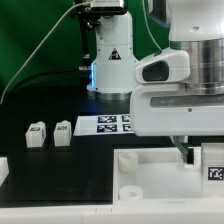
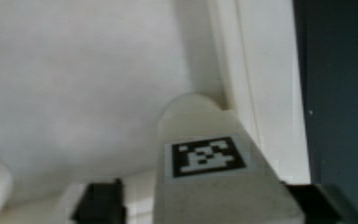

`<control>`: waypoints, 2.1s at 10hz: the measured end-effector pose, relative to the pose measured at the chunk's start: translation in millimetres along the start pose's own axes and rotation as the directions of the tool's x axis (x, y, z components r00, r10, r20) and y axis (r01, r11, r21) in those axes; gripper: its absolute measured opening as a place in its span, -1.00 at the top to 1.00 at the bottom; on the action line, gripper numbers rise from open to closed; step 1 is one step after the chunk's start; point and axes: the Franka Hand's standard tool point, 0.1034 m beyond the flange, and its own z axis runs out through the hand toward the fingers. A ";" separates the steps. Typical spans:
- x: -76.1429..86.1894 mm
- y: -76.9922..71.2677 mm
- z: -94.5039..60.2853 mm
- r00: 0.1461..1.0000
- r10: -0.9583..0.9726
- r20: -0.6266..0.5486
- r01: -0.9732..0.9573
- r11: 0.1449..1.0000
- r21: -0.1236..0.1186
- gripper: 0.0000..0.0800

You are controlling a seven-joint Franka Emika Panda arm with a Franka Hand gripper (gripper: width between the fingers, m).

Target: Assemble one leg

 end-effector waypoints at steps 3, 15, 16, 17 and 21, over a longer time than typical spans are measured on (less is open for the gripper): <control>-0.8 -3.5 0.7 0.951 0.310 0.009 -0.310 0.951 0.011 0.27; 0.2 -9.1 5.5 0.264 0.960 0.093 -0.964 0.261 0.049 -0.52; -3.4 -9.3 5.4 0.459 0.885 0.078 -0.888 0.457 0.040 -0.59; -4.9 -10.9 4.6 0.621 0.781 0.069 -0.784 0.619 0.041 -0.59; -3.6 -7.4 5.1 0.894 0.446 0.040 -0.448 0.893 0.043 -0.62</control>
Offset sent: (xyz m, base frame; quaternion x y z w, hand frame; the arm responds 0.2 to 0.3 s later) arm 0.0226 0.0058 -0.0001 0.0094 0.0118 0.2685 0.9632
